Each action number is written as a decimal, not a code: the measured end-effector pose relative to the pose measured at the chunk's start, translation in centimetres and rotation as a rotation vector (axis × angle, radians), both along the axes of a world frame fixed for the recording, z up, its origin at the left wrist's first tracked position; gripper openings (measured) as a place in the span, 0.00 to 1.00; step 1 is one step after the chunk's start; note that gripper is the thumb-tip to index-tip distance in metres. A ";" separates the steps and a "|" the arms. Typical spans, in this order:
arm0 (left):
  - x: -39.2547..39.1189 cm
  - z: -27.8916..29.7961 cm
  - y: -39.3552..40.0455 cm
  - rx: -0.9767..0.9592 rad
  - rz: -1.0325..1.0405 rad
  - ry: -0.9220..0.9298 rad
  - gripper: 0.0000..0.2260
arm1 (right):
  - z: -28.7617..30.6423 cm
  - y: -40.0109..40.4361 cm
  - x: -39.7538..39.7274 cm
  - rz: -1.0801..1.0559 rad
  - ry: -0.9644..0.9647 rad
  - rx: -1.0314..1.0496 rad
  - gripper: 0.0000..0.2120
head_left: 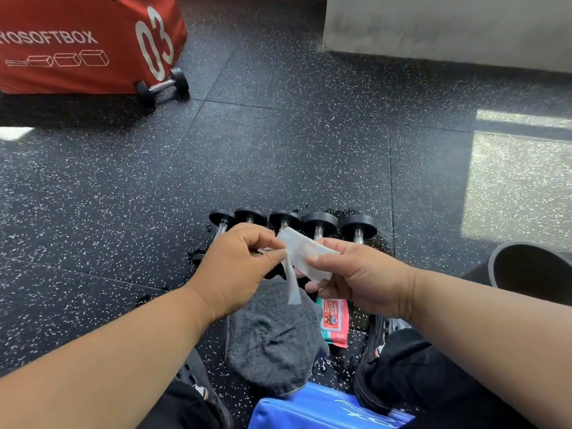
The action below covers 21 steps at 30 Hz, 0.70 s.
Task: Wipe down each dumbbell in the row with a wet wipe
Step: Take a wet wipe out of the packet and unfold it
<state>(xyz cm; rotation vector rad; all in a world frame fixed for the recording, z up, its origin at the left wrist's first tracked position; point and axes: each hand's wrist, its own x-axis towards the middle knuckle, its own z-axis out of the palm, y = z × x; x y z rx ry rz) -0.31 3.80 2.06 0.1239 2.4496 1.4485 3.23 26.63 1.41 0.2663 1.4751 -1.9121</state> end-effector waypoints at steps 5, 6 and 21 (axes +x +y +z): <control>0.2 0.5 -0.2 -0.145 -0.058 0.036 0.04 | -2.4 1.4 -0.7 -0.124 -0.060 0.175 0.06; 0.3 0.6 -0.2 -0.185 -0.067 0.051 0.04 | -3.1 1.8 -0.9 -0.145 -0.079 0.234 0.07; 0.2 -0.6 -1.2 -0.291 -0.105 -0.079 0.06 | -21.1 6.0 -1.7 0.421 -0.190 1.114 0.06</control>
